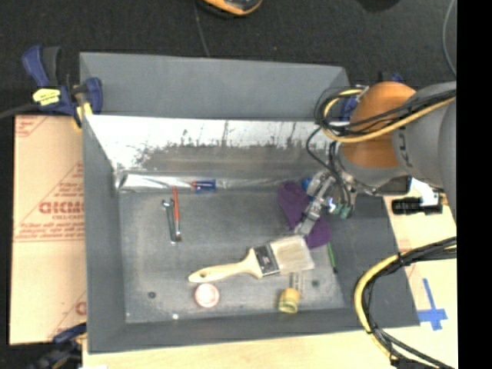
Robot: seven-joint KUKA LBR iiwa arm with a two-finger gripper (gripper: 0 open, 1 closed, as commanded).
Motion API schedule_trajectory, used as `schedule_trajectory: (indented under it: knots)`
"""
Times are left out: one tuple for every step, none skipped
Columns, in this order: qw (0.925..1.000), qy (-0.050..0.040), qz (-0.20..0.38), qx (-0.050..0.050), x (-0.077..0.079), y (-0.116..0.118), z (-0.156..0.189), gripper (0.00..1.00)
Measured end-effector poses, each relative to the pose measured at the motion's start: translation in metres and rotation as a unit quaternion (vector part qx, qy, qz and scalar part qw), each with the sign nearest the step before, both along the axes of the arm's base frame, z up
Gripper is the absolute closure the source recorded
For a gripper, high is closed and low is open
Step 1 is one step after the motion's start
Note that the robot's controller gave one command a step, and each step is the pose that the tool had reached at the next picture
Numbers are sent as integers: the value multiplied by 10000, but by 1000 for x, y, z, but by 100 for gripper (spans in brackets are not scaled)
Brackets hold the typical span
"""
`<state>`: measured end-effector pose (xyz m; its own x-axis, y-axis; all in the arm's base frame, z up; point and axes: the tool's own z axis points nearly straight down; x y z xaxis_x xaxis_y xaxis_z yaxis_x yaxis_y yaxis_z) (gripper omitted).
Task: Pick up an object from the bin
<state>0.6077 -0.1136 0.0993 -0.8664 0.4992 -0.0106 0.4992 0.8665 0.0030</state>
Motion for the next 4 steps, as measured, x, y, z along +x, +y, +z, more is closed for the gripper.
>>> schedule_trajectory:
  knots:
    - [10000, 11, -96, -4, 3, 2, -30, 0]
    - [9940, -45, -1089, 2, 9, 8, -28, 100]
    - [9941, -44, -1084, 1, 9, 8, -28, 100]
    - [9942, -53, -1075, -5, 9, 8, -23, 100]
